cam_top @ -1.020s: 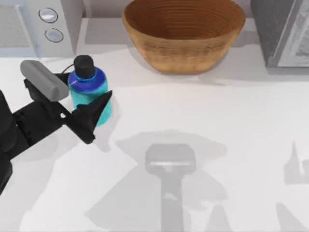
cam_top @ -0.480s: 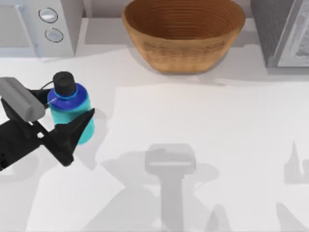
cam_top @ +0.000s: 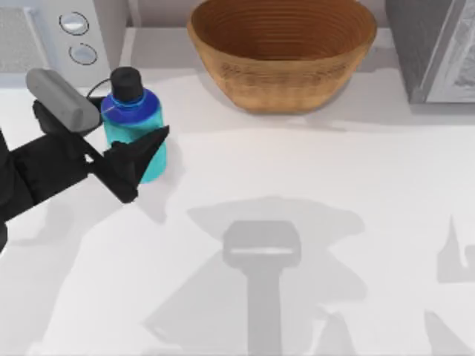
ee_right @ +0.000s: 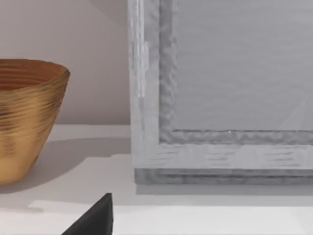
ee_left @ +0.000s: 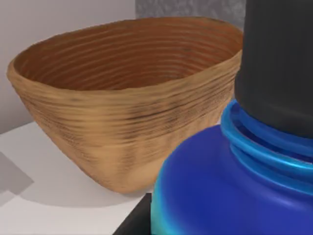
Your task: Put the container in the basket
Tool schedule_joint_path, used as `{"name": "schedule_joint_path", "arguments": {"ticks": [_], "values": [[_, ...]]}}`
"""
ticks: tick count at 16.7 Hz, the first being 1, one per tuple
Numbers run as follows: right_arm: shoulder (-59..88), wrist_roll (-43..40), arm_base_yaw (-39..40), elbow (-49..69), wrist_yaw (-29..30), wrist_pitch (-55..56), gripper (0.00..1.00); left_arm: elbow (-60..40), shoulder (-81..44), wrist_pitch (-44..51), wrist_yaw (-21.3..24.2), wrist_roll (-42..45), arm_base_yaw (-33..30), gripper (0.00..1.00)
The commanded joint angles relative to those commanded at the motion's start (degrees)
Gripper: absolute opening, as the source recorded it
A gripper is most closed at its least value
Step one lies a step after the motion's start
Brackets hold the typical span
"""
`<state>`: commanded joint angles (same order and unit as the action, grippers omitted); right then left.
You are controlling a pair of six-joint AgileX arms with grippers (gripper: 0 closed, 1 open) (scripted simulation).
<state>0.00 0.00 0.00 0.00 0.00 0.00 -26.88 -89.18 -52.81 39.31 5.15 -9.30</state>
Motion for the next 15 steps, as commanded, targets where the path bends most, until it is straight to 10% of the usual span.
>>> {"name": "schedule_joint_path", "arguments": {"ticks": [15], "values": [[0.0, 0.0, 0.0, 0.0, 0.0, 0.0, 1.00, -68.1, -29.8, 32.4, -14.6, -2.6, -14.1, 0.00]]}}
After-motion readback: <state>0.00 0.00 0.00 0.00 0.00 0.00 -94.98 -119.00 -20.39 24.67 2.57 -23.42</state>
